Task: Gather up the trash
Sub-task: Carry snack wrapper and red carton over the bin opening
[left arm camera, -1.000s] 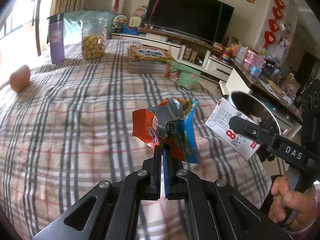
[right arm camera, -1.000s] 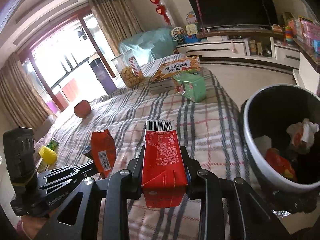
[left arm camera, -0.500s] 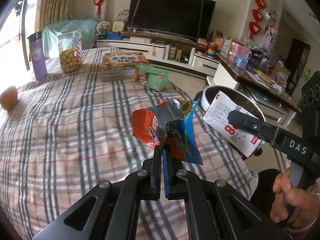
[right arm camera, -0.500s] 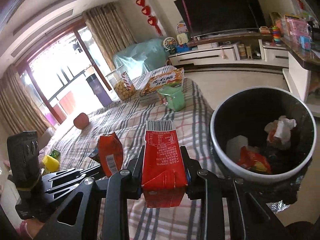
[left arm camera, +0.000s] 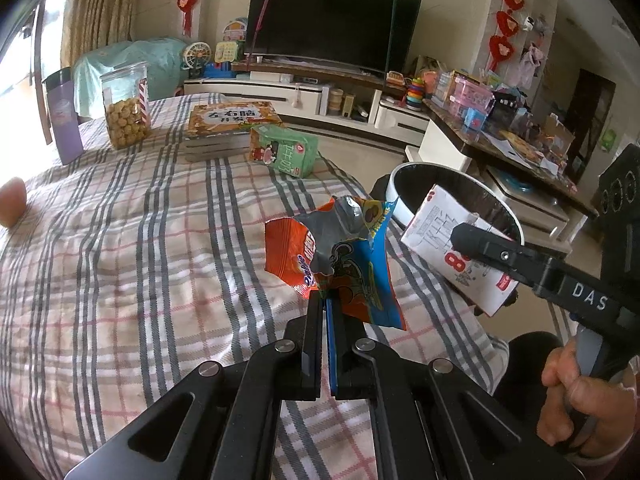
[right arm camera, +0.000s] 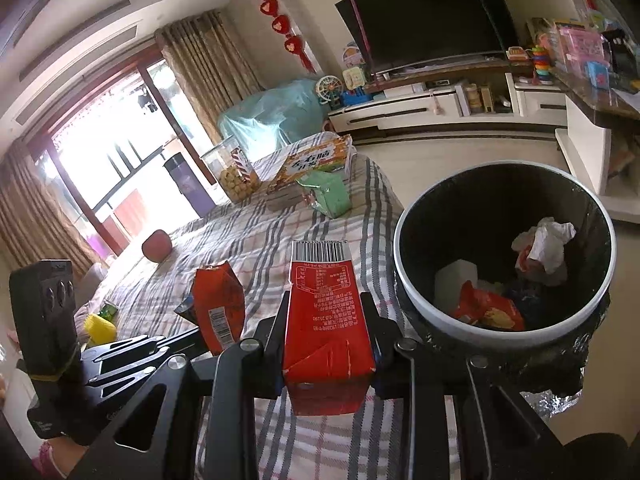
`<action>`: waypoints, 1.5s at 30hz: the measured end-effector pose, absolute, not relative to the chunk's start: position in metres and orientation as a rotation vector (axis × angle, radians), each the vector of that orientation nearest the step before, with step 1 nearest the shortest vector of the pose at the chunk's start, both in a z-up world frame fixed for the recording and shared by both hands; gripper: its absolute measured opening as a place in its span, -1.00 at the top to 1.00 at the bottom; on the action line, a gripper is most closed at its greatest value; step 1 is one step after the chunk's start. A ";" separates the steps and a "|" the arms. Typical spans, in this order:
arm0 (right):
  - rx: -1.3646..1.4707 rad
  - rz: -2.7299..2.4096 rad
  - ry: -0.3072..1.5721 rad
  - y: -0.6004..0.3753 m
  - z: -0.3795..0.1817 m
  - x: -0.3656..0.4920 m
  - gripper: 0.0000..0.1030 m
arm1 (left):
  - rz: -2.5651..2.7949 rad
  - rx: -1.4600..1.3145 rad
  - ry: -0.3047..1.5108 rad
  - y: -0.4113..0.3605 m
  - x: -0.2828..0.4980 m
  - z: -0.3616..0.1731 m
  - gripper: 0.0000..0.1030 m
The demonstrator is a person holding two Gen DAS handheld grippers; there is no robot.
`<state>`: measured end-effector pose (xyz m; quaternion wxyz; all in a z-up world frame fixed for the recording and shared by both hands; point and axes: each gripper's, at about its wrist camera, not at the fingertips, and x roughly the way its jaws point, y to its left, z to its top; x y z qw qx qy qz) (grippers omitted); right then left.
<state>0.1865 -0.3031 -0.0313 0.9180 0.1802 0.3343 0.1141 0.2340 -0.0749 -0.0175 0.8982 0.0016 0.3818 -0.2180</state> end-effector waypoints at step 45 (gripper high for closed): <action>0.438 0.050 0.629 -0.405 -0.017 0.174 0.41 | -0.627 0.115 0.760 -0.177 0.280 -0.013 1.00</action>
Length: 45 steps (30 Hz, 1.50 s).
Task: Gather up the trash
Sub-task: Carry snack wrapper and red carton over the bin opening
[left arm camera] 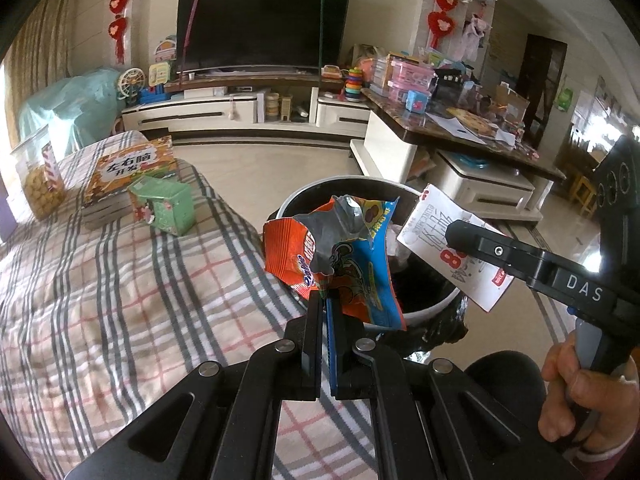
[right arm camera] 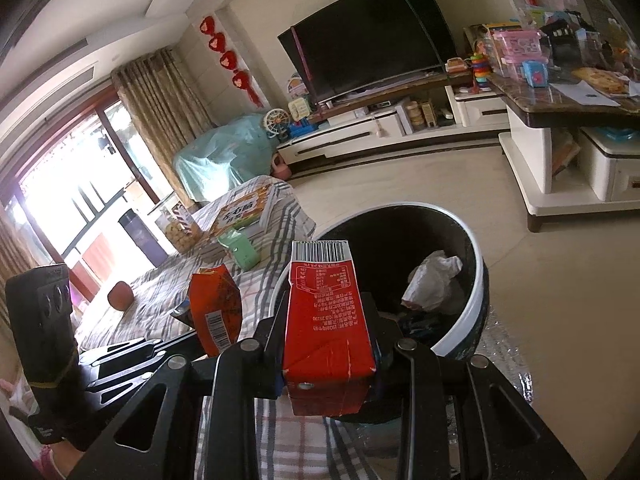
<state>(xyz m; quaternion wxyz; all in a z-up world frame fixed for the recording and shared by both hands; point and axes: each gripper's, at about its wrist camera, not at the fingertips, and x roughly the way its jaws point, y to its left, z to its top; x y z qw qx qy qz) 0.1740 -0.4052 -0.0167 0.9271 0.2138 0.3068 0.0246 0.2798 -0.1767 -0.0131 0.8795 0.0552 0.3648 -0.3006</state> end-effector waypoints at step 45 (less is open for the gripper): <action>0.458 0.012 0.659 -0.434 -0.027 0.213 0.41 | -0.618 0.194 0.787 -0.238 0.315 -0.020 1.00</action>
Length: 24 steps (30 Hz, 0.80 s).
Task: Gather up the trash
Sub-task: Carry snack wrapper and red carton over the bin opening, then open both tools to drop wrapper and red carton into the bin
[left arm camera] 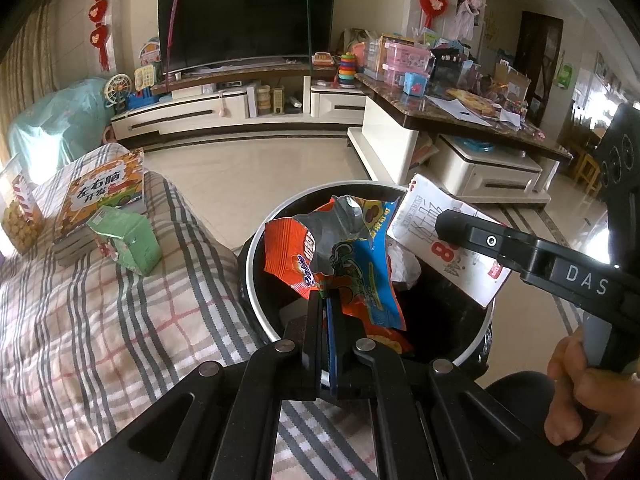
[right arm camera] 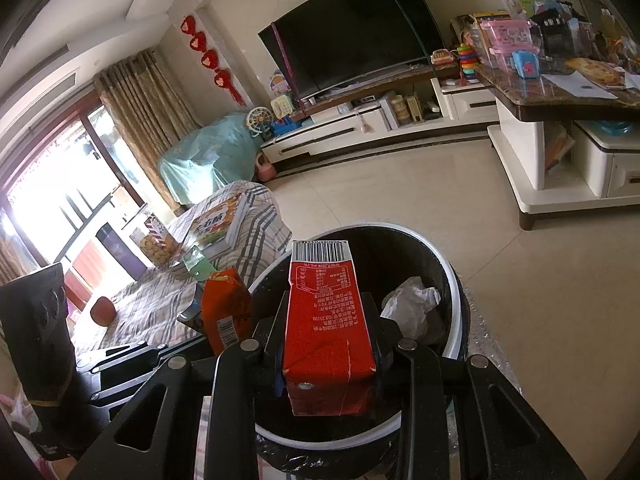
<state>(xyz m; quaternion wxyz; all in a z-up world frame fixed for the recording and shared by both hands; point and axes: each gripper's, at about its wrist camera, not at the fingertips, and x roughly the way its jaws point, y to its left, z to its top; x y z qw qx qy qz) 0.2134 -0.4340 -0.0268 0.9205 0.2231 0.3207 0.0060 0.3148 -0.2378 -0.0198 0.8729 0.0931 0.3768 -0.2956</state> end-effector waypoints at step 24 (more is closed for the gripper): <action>0.464 -0.005 0.691 -0.440 -0.032 0.224 0.41 | -0.609 0.232 0.808 -0.256 0.328 -0.024 0.99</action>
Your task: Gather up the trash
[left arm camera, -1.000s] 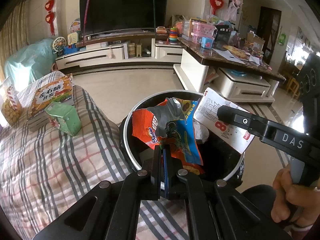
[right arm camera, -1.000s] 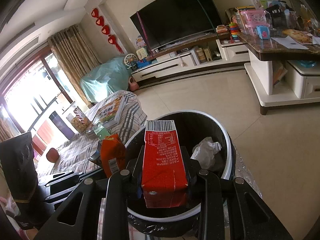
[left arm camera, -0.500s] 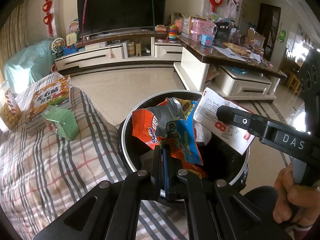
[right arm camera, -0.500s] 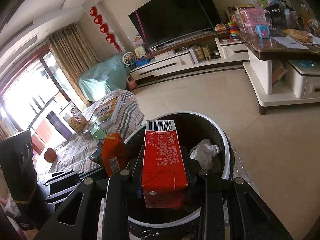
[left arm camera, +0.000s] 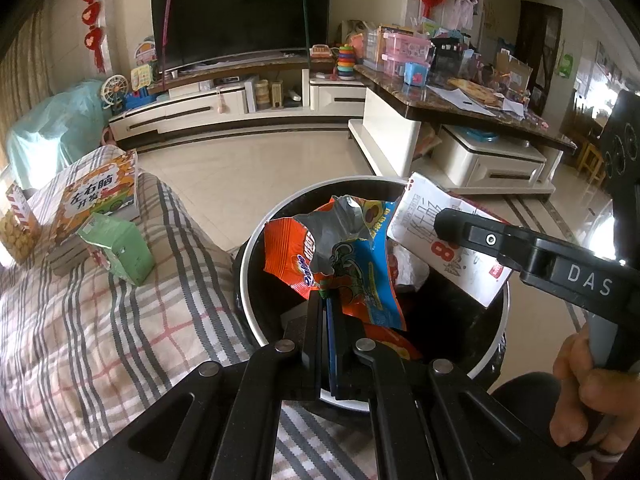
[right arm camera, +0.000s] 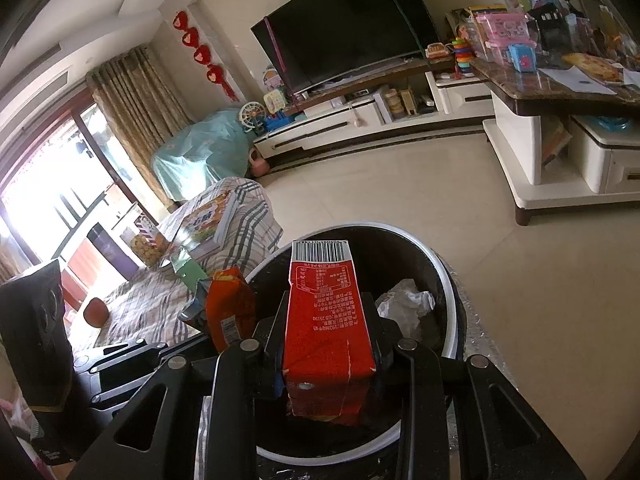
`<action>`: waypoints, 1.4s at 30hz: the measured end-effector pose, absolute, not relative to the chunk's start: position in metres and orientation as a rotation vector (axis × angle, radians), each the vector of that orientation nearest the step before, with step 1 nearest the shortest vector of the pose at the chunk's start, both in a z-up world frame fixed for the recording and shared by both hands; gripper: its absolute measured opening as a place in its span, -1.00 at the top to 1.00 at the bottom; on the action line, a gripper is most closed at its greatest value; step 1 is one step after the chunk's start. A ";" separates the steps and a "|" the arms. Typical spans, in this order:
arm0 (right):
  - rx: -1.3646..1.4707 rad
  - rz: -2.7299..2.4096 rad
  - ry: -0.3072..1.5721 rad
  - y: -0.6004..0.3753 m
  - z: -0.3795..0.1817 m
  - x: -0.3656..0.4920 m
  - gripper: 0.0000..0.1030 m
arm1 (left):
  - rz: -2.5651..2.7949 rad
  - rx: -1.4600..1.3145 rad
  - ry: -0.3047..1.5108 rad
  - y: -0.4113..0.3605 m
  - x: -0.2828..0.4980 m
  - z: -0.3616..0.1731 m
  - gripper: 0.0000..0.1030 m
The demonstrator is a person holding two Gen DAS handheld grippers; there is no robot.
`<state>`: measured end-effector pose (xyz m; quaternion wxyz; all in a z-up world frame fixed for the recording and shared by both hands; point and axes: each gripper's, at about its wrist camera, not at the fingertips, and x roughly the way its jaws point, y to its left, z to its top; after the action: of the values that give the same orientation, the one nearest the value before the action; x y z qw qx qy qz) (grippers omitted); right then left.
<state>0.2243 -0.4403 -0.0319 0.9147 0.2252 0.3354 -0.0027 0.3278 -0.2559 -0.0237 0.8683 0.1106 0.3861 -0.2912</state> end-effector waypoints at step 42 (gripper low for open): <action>0.488 -0.022 0.681 -0.439 -0.020 0.216 -0.03 | -0.580 0.206 0.807 -0.238 0.316 -0.019 0.50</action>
<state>0.2159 -0.4394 -0.0200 0.9135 0.2368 0.3307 -0.0108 0.3158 -0.2376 -0.0191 0.8740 0.0985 0.3863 -0.2778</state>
